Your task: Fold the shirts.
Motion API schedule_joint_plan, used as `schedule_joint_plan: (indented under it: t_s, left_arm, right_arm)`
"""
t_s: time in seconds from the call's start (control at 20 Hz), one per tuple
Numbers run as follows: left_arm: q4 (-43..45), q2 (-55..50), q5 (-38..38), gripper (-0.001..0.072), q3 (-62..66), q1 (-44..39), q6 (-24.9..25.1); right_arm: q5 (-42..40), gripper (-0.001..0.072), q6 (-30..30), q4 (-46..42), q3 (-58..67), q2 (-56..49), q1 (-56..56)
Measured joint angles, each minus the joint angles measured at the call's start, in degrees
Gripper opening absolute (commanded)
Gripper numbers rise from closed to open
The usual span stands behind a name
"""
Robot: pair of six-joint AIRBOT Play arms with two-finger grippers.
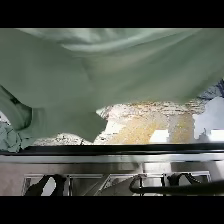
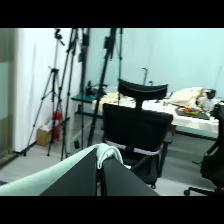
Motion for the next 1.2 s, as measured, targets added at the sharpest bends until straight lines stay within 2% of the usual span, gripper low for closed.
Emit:
schedule_joint_plan:
  t_s: [0.1, 0.25, 0.5, 0.75, 0.9, 1.05, 1.2]
  left_arm:
    - [0.17, 0.42, -0.02, 0.0011, -4.28, 0.09, -0.13]
    - [0.7, -3.06, 0.22, 0.0012, -10.23, -5.07, 0.57]
    - [9.94, -19.45, 2.29, 0.0012, -15.04, -18.23, 1.6]
    - [16.59, -40.13, 5.55, 0.0012, -15.47, -22.6, 0.92]
    - [17.79, -51.65, 7.67, 0.0013, -10.88, -23.3, 0.31]
    - [18.23, -59.78, 7.96, 0.0012, -4.28, -23.56, -1.11]
    - [21.11, -63.1, 7.85, 0.0012, -2.29, -23.02, -3.39]
  right_arm:
    - [1.88, 0.0017, 1.88, -2.12, 1.09, -2.51, 0.0]
    - [6.73, 0.0017, 3.72, -1.9, 0.24, -9.16, 0.09]
    - [11.23, 0.0017, 4.02, 0.76, -8.04, -23.78, 4.17]
    - [7.58, 0.0017, 2.47, 0.48, -14.23, -40.3, 6.91]
    - [3.23, 0.0017, 1.73, 1.36, -15.19, -48.59, 7.82]
    - [0.22, 0.0017, 1.38, 1.97, -15.54, -53.86, 8.17]
    - [-0.92, 0.0017, 1.16, -0.02, -15.82, -55.89, 8.28]
